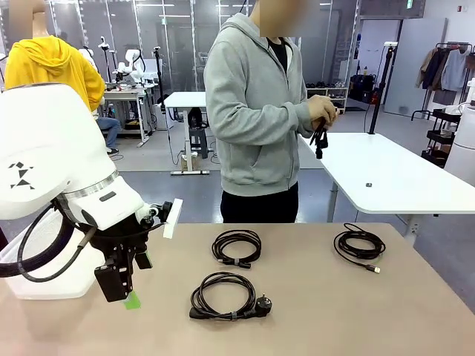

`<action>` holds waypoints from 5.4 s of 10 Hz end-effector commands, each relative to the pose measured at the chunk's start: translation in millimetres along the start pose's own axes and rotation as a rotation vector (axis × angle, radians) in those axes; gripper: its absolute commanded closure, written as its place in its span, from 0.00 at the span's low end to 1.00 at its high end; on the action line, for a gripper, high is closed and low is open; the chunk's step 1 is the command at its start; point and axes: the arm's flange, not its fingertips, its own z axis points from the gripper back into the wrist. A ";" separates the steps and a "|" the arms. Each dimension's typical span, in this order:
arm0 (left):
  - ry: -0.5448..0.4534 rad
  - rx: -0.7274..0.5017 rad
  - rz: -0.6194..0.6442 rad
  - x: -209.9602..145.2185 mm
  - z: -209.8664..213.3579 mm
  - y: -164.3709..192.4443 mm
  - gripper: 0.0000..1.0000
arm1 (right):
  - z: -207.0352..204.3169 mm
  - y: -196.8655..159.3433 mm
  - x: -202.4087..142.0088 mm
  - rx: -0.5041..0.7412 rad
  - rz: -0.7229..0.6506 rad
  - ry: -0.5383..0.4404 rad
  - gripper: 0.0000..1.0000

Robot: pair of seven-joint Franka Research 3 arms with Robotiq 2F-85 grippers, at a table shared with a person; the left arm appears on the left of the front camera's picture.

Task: Organize and store the cables.
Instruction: Place the Power Cable into the Organizing box.

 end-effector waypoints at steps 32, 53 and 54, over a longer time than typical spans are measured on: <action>0.181 -0.081 0.020 153.6 -153.7 80.3 1.00 | 0.4 -0.6 -0.3 -0.003 0.023 -0.023 0.00; 0.026 0.123 0.015 -156.9 102.2 128.6 0.83 | 0.4 -0.6 -0.3 -0.003 0.023 -0.023 0.00; 0.033 0.114 0.041 -175.3 111.7 127.2 0.83 | 0.4 -0.6 -0.3 -0.003 0.023 -0.023 0.00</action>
